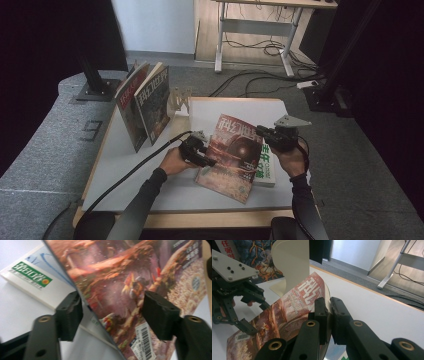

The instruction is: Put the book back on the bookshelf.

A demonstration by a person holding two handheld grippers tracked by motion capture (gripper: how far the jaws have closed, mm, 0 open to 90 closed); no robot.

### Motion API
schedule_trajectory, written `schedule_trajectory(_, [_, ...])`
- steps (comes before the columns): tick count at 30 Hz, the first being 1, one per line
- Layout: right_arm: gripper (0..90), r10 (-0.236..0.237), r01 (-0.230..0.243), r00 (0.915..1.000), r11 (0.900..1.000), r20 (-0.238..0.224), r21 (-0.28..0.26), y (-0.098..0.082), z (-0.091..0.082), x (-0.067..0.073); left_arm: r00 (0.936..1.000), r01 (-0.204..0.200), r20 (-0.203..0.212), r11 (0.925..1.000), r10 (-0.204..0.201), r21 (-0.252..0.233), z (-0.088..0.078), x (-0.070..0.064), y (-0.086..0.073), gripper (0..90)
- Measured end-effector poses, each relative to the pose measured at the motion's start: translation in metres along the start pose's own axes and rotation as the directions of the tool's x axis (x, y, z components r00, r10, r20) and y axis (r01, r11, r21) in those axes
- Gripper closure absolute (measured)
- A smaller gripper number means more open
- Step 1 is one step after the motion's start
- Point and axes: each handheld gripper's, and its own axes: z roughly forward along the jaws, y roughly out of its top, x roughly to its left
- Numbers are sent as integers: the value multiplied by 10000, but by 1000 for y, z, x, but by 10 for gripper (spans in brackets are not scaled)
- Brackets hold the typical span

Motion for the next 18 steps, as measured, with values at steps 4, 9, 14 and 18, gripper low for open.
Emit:
schedule_trajectory(4, [830,31,-31,10000,10000,-55,-12,0,0,0,9999,-18,-146,9999,21,158,-2,-1,1,394])
schedule_trajectory(9, [829,219,-222,9993,9997,-305,-119,0,-2,-2,9996,-55,-285,9997,62,233,-11,-3,2,511])
schedule_trajectory(14, [827,314,-318,9980,9995,-552,-77,1,-2,-2,9995,-51,-302,9999,48,-98,-21,-7,0,610])
schedule_trajectory(18, [827,339,-345,9973,9994,-648,-90,3,-3,-2,9998,-79,-199,9995,73,-316,-27,-11,-1,701])
